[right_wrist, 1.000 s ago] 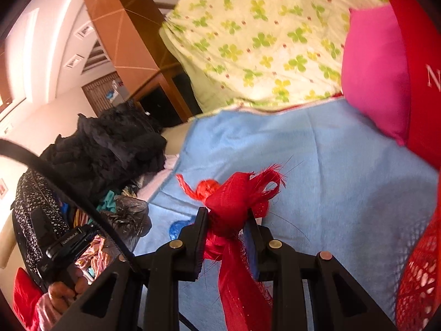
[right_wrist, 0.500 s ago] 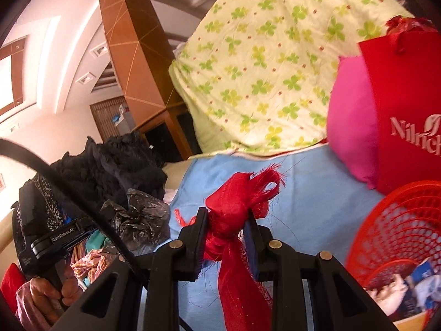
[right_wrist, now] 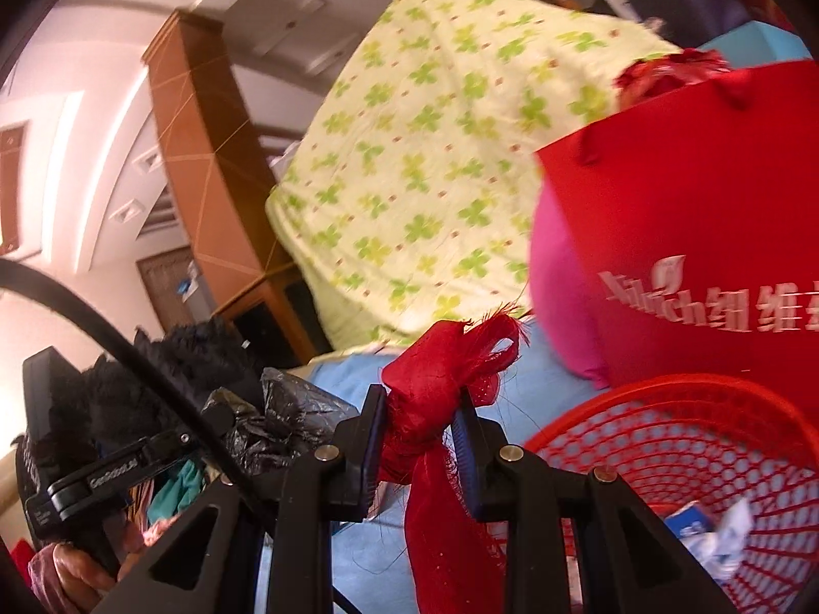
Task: Collect trash
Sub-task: 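Carry both bags over the red basket and open both tools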
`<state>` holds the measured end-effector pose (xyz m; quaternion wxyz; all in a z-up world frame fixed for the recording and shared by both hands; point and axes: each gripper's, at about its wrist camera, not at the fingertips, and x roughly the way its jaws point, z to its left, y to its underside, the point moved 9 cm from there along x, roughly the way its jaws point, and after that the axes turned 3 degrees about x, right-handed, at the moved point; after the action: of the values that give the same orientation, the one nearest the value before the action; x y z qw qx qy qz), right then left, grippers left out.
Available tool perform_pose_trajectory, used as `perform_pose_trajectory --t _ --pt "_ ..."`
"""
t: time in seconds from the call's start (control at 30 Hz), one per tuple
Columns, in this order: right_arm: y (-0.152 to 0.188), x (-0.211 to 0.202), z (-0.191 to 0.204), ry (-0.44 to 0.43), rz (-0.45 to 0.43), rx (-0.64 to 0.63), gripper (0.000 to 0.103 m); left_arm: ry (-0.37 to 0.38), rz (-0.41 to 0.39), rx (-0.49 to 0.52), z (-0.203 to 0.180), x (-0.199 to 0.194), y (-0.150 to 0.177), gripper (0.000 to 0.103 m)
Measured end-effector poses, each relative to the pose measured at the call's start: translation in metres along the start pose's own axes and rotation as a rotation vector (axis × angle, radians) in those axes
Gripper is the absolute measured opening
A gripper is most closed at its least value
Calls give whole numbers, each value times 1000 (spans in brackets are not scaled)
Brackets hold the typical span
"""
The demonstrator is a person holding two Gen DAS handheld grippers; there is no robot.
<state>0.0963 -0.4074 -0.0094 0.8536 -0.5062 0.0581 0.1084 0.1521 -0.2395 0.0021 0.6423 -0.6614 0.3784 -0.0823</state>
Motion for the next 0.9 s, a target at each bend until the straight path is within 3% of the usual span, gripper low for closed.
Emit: perform_pose_trajectory --t 0.23,0.4,0.47,0.53,0.6,0.63,0.7,0.73,0.9 --pt "-24 -27 -59 69 -59 118 27 121 62 56 -67 29 8 17" --pt "-32 -39 -97 134 -70 194 27 166 125 82 -100 46 26 18" --pt "-33 -42 -107 154 -71 220 28 174 158 87 -108 53 36 24" --pt "-33 -42 -114 150 -62 253 28 168 189 95 -111 58 45 45" --pt "-34 -43 -119 154 -65 271 29 151 200 97 -109 60 51 58" --pt "-34 -44 -120 157 -67 273 33 146 204 94 -106 59 53 60" --pt "-34 -46 -120 154 -71 279 48 138 212 81 -99 57 55 61" --pt "-34 -46 -120 156 -77 278 67 131 213 77 -95 55 56 62" --pt "-40 -52 -96 121 -135 219 69 49 226 49 -59 43 62 68"
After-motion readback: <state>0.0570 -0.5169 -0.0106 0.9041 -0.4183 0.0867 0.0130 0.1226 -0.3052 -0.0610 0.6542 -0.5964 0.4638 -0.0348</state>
